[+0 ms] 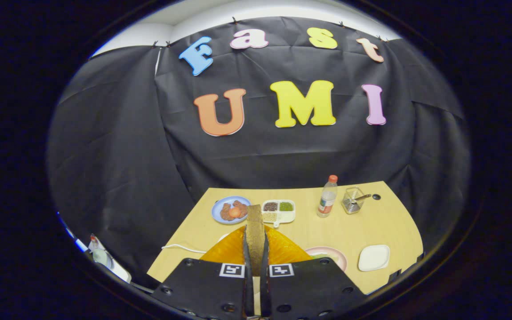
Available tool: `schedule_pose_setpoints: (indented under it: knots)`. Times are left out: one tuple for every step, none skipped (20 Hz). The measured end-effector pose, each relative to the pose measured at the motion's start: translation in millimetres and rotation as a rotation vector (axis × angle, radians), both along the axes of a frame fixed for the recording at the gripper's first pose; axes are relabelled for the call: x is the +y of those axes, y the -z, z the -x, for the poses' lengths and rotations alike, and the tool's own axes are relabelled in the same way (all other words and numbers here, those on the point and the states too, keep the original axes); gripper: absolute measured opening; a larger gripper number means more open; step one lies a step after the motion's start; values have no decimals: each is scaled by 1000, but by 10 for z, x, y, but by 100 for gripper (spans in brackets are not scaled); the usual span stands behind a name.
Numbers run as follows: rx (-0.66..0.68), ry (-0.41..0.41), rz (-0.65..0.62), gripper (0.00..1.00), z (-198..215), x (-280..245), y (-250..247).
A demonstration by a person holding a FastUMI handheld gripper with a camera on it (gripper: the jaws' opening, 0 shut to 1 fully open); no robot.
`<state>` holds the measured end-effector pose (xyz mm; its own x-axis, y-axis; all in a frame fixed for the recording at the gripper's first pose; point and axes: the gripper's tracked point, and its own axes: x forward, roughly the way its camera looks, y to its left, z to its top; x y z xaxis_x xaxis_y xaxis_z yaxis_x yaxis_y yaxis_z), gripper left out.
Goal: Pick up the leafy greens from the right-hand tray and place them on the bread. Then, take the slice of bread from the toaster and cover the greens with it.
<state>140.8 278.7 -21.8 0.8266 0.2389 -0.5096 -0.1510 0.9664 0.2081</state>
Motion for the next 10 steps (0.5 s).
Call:
schedule_pose_setpoints:
  knots:
    - [9, 15, -5, 5, -43, -119, 103]
    - [24, 26, -30, 5, -69, -199, 233]
    - [40, 24, -55, 6, -89, -253, 377]
    - [59, 20, -76, 5, -111, -315, 531]
    - [82, 22, -92, 6, -137, -381, 700]
    - [104, 30, -103, 5, -160, -464, 867]
    - [125, 44, -111, 5, -204, -537, 1047]
    - [149, 57, -118, 6, -239, -603, 1248]
    - [178, 69, -125, 6, -271, -657, 1448]
    - [215, 73, -128, 6, -279, -691, 1648]
